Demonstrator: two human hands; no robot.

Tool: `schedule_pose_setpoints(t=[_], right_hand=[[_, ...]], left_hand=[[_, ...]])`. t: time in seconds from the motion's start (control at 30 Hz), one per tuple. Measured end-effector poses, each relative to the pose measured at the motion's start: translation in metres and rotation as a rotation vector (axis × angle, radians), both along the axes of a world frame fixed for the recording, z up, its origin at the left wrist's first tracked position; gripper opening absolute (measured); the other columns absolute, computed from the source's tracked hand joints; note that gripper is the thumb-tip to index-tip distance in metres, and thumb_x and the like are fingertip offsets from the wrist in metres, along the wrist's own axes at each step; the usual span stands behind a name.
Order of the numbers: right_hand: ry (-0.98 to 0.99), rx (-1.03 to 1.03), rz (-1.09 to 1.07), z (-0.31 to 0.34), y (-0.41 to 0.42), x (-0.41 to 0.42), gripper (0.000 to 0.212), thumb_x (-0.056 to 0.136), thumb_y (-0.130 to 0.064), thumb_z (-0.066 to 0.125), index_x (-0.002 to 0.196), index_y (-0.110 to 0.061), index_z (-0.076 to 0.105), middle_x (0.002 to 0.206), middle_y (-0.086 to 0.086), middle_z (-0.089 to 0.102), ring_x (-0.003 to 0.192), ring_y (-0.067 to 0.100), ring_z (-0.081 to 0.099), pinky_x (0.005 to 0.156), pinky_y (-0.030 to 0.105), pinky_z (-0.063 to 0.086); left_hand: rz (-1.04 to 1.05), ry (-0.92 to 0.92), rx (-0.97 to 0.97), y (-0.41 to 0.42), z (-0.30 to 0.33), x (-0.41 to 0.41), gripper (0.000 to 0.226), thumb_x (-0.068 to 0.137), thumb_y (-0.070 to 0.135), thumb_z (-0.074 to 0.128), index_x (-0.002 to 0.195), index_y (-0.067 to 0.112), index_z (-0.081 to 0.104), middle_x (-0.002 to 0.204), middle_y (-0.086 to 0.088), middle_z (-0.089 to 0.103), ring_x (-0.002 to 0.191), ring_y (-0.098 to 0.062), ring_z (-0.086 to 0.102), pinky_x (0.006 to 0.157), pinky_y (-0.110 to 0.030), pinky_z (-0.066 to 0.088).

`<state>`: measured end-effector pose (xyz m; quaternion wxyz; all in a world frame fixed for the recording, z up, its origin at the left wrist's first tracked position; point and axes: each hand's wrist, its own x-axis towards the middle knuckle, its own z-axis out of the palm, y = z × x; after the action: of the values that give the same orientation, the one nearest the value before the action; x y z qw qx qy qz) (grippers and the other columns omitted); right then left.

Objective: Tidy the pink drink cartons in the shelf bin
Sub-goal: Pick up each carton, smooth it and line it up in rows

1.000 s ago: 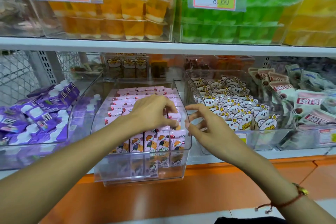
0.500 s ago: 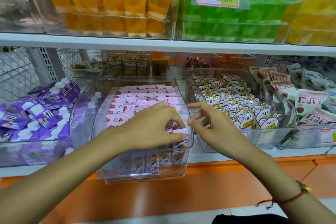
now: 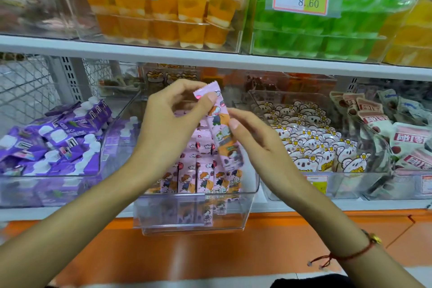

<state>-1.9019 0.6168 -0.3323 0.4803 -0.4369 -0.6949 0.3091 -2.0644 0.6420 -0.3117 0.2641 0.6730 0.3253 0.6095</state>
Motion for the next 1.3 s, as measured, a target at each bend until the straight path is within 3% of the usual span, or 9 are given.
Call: schedule_pose_setpoints(t=[0.2, 0.33, 0.5, 0.6, 0.77, 0.87, 1.0, 1.17, 1.3], right_hand=[[0.01, -0.06, 0.076, -0.002, 0.006, -0.021, 0.025, 0.095, -0.03, 0.052, 0.119, -0.026, 0.061, 0.11, -0.001, 0.064, 0.097, 0.009, 0.061, 0.084, 0.027, 0.052], [0.251, -0.27, 0.061, -0.006, 0.014, -0.027, 0.027, 0.095, -0.033, 0.053, 0.116, -0.02, 0.063, 0.099, -0.007, 0.069, 0.086, 0.007, 0.066, 0.072, 0.017, 0.052], [0.384, -0.334, 0.017, -0.007, 0.017, -0.027, 0.031, 0.093, -0.035, 0.057, 0.117, -0.016, 0.063, 0.094, -0.008, 0.071, 0.072, 0.002, 0.067, 0.067, 0.017, 0.052], [0.405, -0.313, 0.011, -0.006, 0.015, -0.03, 0.027, 0.093, -0.03, 0.058, 0.114, -0.015, 0.064, 0.092, -0.005, 0.074, 0.081, 0.004, 0.069, 0.061, 0.015, 0.051], [0.407, -0.262, 0.0, -0.003, 0.016, -0.022, 0.029, 0.089, -0.029, 0.061, 0.118, -0.022, 0.063, 0.096, -0.01, 0.073, 0.088, 0.005, 0.068, 0.073, 0.021, 0.051], [0.429, -0.282, 0.123, 0.0, 0.016, -0.018, 0.028, 0.096, -0.026, 0.051, 0.122, -0.025, 0.061, 0.117, -0.008, 0.068, 0.109, 0.006, 0.062, 0.088, 0.025, 0.046], [0.391, -0.225, 0.111, -0.004, 0.012, -0.024, 0.023, 0.097, -0.022, 0.051, 0.117, -0.023, 0.063, 0.113, -0.007, 0.07, 0.106, 0.004, 0.064, 0.087, 0.021, 0.052], [0.469, -0.132, -0.093, -0.009, 0.011, -0.034, 0.019, 0.083, -0.015, 0.071, 0.101, -0.015, 0.065, 0.099, 0.006, 0.072, 0.081, 0.008, 0.071, 0.068, 0.018, 0.056], [0.38, -0.124, -0.126, -0.006, 0.009, -0.032, 0.022, 0.081, -0.029, 0.072, 0.1, -0.021, 0.064, 0.096, -0.001, 0.071, 0.073, 0.002, 0.068, 0.058, 0.012, 0.049]], left_hand=[[0.024, -0.141, -0.115, 0.0, -0.014, -0.018, 0.01, 0.083, 0.027, 0.071, 0.092, 0.03, 0.07, 0.088, 0.014, 0.073, 0.085, 0.001, 0.067, 0.075, -0.016, 0.054], [0.053, -0.197, -0.186, 0.0, -0.03, -0.028, 0.013, 0.088, 0.028, 0.066, 0.1, 0.03, 0.066, 0.1, 0.014, 0.07, 0.098, 0.0, 0.065, 0.078, -0.02, 0.054], [0.041, 0.099, -0.152, -0.005, -0.042, -0.023, 0.03, 0.071, 0.044, 0.074, 0.098, 0.039, 0.061, 0.102, 0.026, 0.062, 0.092, 0.0, 0.061, 0.069, -0.015, 0.051], [0.133, 0.234, -0.103, -0.007, -0.047, -0.019, 0.044, 0.065, 0.053, 0.078, 0.101, 0.044, 0.055, 0.104, 0.028, 0.058, 0.089, -0.002, 0.06, 0.07, -0.022, 0.054], [0.203, 0.324, -0.03, -0.007, -0.044, -0.021, 0.04, 0.074, 0.057, 0.063, 0.111, 0.046, 0.052, 0.105, 0.029, 0.059, 0.09, 0.002, 0.059, 0.075, -0.034, 0.055], [0.129, 0.295, -0.026, -0.007, -0.043, -0.021, 0.037, 0.086, 0.041, 0.062, 0.12, 0.045, 0.046, 0.112, 0.029, 0.062, 0.101, 0.007, 0.059, 0.089, -0.03, 0.053], [0.1, 0.333, -0.007, -0.004, -0.046, -0.02, 0.031, 0.094, 0.028, 0.055, 0.122, 0.038, 0.049, 0.121, 0.023, 0.061, 0.111, 0.004, 0.058, 0.097, -0.034, 0.049], [0.215, 0.349, 0.067, -0.004, -0.047, -0.016, 0.04, 0.079, 0.04, 0.07, 0.115, 0.04, 0.054, 0.113, 0.026, 0.058, 0.104, 0.008, 0.053, 0.083, -0.008, 0.041], [0.138, 0.208, -0.05, -0.005, -0.042, -0.015, 0.039, 0.072, 0.059, 0.07, 0.106, 0.043, 0.06, 0.098, 0.027, 0.065, 0.084, 0.003, 0.063, 0.067, -0.019, 0.053]])
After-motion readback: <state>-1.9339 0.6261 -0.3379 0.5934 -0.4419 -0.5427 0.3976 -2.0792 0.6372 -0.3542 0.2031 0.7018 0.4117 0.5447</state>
